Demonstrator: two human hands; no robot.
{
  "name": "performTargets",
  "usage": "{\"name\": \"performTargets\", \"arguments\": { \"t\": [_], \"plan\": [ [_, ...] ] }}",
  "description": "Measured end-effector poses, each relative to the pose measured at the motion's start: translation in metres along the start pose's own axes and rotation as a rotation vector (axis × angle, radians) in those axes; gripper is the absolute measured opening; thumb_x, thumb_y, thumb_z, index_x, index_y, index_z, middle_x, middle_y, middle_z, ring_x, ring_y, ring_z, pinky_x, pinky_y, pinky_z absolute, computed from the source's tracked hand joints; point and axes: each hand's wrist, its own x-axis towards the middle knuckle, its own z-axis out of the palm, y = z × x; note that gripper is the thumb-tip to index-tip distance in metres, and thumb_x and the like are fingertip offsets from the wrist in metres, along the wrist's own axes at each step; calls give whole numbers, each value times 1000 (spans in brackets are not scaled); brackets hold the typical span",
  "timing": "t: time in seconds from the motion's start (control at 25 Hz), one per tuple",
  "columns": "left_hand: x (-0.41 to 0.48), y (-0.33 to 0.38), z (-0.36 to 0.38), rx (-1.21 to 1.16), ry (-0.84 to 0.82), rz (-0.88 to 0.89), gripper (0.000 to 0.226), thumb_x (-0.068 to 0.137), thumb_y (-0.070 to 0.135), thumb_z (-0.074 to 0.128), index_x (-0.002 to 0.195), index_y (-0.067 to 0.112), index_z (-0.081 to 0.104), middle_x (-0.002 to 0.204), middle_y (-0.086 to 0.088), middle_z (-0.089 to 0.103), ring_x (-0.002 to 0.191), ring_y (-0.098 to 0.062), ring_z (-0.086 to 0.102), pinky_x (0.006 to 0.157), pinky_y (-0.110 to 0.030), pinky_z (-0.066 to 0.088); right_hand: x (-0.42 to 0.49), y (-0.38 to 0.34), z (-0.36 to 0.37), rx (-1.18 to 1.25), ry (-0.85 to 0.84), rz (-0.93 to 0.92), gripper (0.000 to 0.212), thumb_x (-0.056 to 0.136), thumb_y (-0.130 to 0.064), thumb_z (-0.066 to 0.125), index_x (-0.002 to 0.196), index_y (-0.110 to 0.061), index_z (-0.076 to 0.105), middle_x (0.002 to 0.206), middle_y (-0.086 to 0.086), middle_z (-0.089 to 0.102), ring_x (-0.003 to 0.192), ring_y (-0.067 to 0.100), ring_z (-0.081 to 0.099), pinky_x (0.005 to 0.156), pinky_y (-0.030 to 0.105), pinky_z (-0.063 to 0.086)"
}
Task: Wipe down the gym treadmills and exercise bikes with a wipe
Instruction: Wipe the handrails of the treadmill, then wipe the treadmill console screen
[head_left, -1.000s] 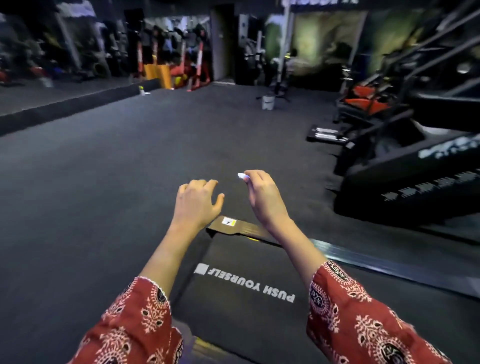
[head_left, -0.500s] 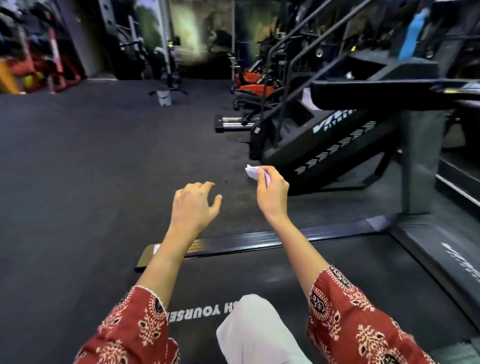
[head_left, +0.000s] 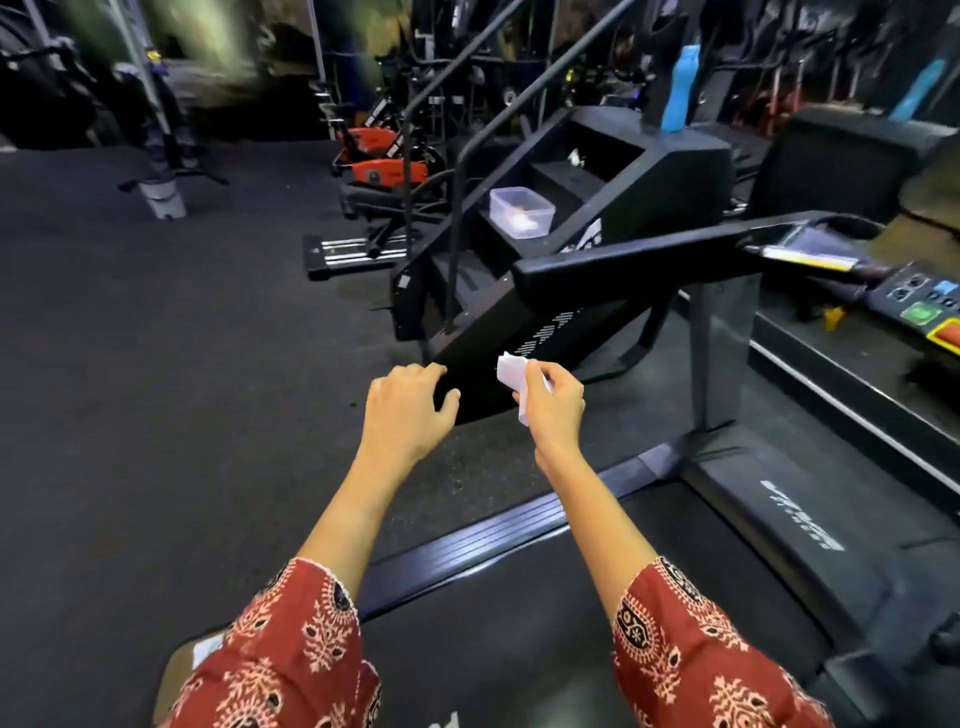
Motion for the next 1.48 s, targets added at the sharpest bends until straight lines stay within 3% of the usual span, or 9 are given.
{"name": "performTargets", "arguments": {
  "t": [0.2,0.32,0.4,0.56,0.72,0.96,1.16,1.32,1.48],
  "plan": [
    [85,63,-20,-67,-63,134,39,90,29,59,122,7,62,102,-15,67,102,-35,59,82,-41,43,59,-72,-49,-28,171,17,18,94,-18,50,85,-16,65,90,1,64,93,24,63,78,34,55],
    [123,99,-15,-111,-80,231,38,89,29,61,119,6,63,100,-14,68,100,-35,60,82,-41,43,83,-92,-75,-59,275,6,19,94,-18,49,87,-12,66,85,1,63,80,13,59,61,12,45],
    [144,121,-4,-137,-110,305,42,89,33,57,121,7,63,104,-13,68,102,-33,60,83,-41,44,98,-96,-91,-82,345,-7,20,93,-17,50,84,-12,66,79,0,63,73,10,55,56,14,41],
    [189,162,34,-192,-208,479,50,85,39,49,121,7,63,103,-13,68,101,-34,61,82,-42,48,135,-99,-125,-88,514,-16,20,93,-15,50,83,-13,66,76,-7,61,72,3,53,61,17,42],
    [238,199,69,-234,-246,647,53,79,38,47,115,3,65,98,-17,69,96,-37,63,78,-44,50,181,-97,-146,-72,679,-9,19,93,-16,51,81,-14,66,80,-5,63,85,15,57,74,27,43],
    [309,254,124,-315,-300,848,51,79,37,49,112,4,67,97,-15,70,94,-37,63,76,-43,49,235,-93,-177,-64,908,12,18,93,-16,53,86,-11,68,85,-3,65,92,19,59,82,32,46],
    [330,308,176,-366,-397,973,40,87,29,62,119,5,63,107,-15,67,102,-37,60,82,-42,47,268,-74,-227,-32,1076,34,19,92,-13,51,80,-12,66,80,-3,64,88,20,56,76,30,45],
    [347,363,222,-391,-412,1032,40,90,29,59,122,6,61,110,-14,66,106,-36,58,84,-43,45,306,-57,-277,-81,1108,43,19,92,-15,51,80,-14,66,85,0,65,92,21,55,72,27,41],
    [372,431,262,-468,-366,1090,42,78,34,50,98,3,71,86,-14,70,82,-36,66,65,-41,52,353,-53,-342,-83,1133,-4,19,92,-11,52,78,-14,64,79,-5,62,87,18,55,75,26,41]
  ]
}}
